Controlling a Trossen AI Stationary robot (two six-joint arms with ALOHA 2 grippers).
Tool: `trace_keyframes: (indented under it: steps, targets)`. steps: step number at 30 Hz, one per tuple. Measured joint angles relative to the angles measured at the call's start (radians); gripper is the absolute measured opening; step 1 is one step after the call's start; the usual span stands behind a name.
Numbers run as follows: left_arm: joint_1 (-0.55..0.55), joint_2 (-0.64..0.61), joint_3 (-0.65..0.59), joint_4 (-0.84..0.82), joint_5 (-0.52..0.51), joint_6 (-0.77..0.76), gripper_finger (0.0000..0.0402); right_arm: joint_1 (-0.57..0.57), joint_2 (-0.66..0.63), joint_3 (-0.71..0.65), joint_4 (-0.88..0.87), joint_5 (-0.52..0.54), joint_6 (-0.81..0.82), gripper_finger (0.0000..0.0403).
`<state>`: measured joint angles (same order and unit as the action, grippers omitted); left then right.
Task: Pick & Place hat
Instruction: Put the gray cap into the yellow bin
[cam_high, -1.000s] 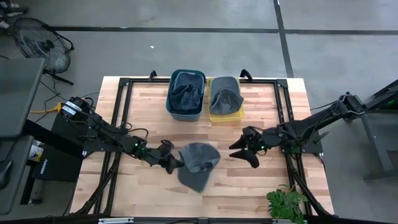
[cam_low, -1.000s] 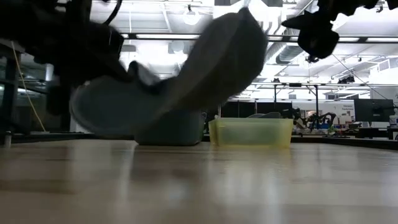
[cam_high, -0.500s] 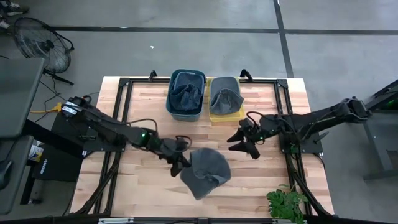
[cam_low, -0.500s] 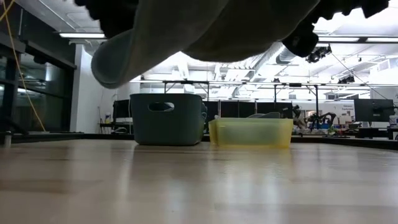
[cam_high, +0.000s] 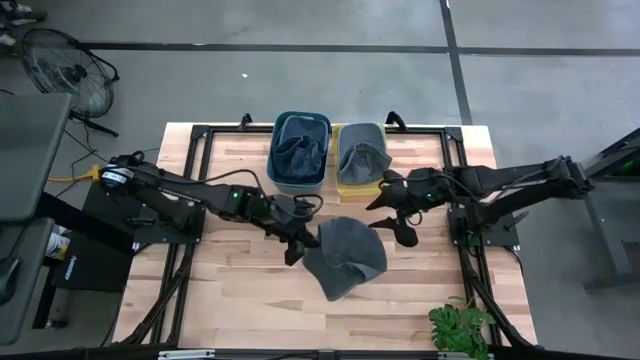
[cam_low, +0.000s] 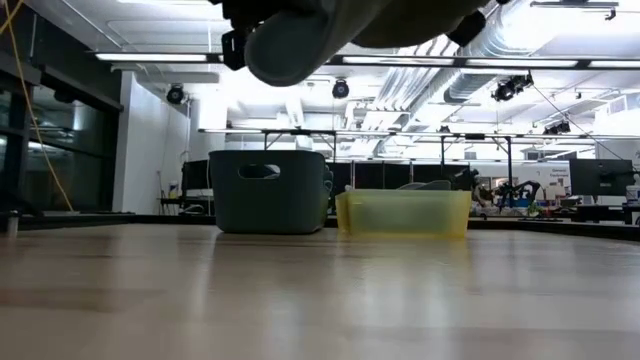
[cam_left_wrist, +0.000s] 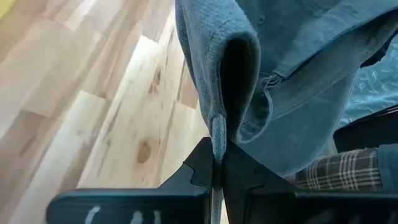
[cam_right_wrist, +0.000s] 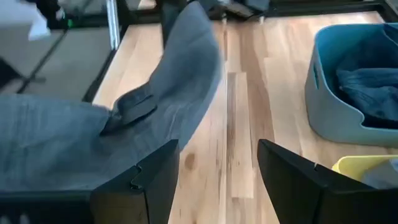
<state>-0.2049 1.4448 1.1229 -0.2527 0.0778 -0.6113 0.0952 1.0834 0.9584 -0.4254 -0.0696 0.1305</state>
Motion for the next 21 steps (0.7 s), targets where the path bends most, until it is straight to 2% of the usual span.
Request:
trace_keyframes:
  steps: [6, 21]
  targets:
    - [0.005, 0.000, 0.006, -0.015, 0.001, 0.006, 0.0006, -0.012, 0.119, 0.157, -0.115, -0.021, -0.102, 0.0211]
    - [0.002, 0.000, 0.006, -0.036, -0.017, 0.001, 0.0006, -0.070, 0.424, 0.377, -0.143, -0.235, -0.188, 0.0211]
